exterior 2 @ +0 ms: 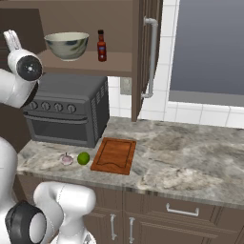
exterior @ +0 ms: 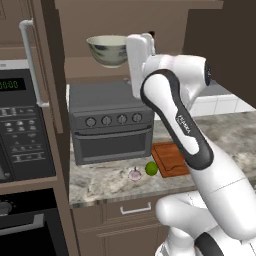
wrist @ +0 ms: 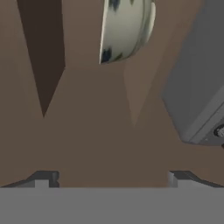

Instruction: Open the cabinet. Place the bowl and condiment on the counter. Then place the lime and garlic on the cutting board.

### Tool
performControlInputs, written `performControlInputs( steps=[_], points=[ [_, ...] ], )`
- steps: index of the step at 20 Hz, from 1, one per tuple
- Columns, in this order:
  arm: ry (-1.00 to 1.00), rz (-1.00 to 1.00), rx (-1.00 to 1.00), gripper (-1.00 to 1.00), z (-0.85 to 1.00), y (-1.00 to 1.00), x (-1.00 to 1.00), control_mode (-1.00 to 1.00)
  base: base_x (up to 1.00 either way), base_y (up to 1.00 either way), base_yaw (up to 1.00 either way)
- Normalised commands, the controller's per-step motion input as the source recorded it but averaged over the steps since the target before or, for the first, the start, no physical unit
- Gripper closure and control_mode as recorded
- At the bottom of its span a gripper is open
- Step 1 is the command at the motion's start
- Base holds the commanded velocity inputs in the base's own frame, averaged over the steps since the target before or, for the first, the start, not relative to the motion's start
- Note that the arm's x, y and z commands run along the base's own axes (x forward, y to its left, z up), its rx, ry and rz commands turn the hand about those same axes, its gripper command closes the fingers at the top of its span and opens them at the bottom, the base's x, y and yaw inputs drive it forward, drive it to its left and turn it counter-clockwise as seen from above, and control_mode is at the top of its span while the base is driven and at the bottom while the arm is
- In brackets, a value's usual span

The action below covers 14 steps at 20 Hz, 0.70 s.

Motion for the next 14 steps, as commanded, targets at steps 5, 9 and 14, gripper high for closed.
performControlInputs(
  steps=[5,9,14],
  points=[
    [0.06,-0.29,-0.1,-1.0,0.14,-0.43,0.0,-1.0,0.0,0.0,0.0],
    [0.0,-0.19,-0.05,-1.0,0.04,-0.32,0.0,-1.0,0.0,0.0,0.0],
    [0.0,-0.09,-0.09,-1.0,0.0,-0.38,0.0,-1.0,0.0,0.0,0.0]
  ],
)
